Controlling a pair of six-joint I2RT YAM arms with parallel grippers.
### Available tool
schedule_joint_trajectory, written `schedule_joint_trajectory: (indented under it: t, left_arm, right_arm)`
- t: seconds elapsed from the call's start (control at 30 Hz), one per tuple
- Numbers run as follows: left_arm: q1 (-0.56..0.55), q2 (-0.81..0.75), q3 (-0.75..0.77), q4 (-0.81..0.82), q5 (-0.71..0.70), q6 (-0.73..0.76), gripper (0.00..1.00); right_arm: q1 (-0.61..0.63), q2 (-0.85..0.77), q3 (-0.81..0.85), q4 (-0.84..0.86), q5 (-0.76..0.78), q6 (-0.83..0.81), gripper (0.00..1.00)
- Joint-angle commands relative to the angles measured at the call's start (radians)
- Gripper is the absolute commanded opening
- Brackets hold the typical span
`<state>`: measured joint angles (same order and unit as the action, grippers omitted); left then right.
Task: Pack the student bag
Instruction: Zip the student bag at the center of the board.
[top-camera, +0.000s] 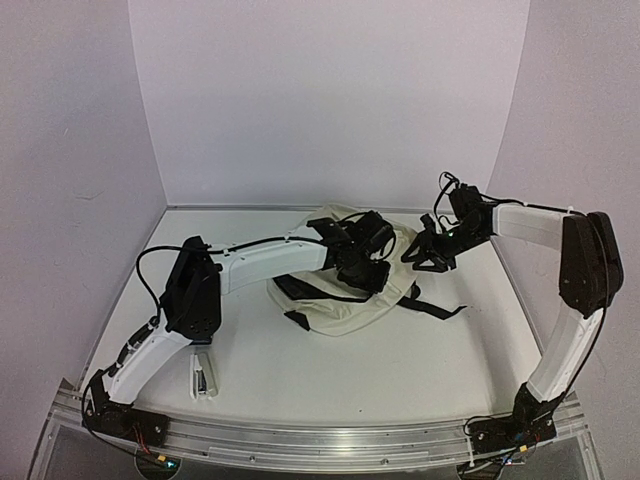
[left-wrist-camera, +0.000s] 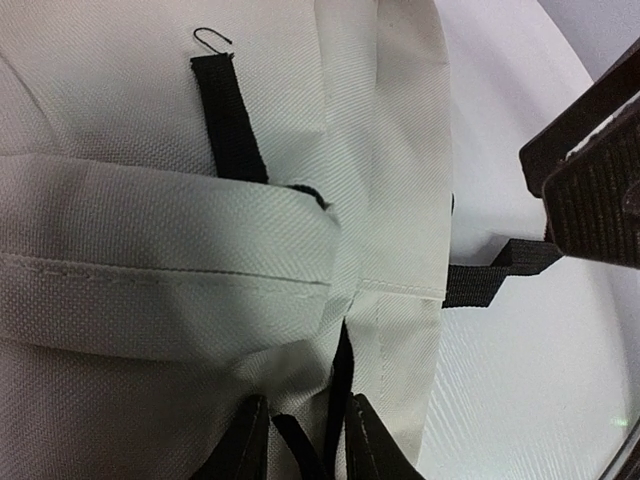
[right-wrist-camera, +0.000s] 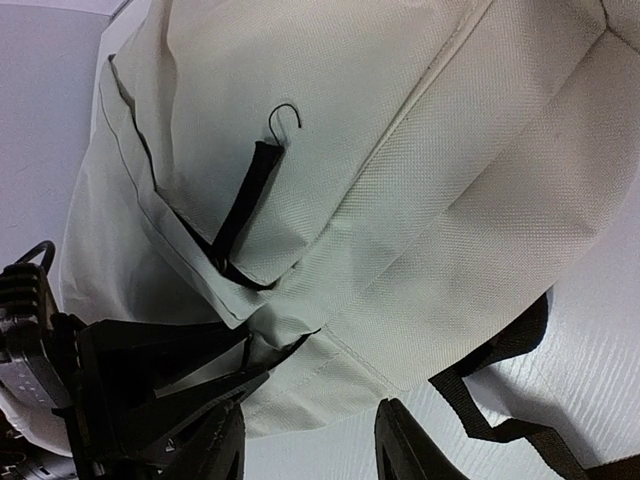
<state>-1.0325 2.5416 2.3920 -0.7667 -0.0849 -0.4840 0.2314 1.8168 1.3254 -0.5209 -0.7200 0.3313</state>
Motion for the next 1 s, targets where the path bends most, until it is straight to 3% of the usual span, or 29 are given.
schedule_joint_trajectory:
  t: [0.0,0.2,0.33,0.73,0.87,0.97]
  left_arm:
    - [0.0,-0.01,-0.011,-0.053,-0.056,-0.027,0.27]
    - [-0.002,-0.04,-0.065,-0.02,-0.041,-0.038,0.18]
    - [-0.002,-0.061,-0.094,0.023,-0.015,-0.048,0.01]
    - [-0.003,-0.363,-0.472,0.356,0.071,-0.05,0.0]
    - [-0.006,-0.391,-0.516,0.397,0.129,-0.056,0.0]
    - [-0.015,-0.425,-0.562,0.439,0.143,-0.057,0.0]
  right_arm:
    - [0.005,0.011,-0.003,0.018,0.002,0.003,0.46]
    - [0.005,0.029,-0.014,0.03,-0.014,0.013,0.47]
    - [0.011,0.039,-0.026,0.039,-0.017,0.017,0.49]
    - [0.071,0.114,-0.019,0.062,-0.048,0.033,0.7]
    - [0.082,0.141,0.022,0.076,-0.05,0.045,0.64]
    - [0.081,0.173,0.054,0.078,-0.033,0.044,0.51]
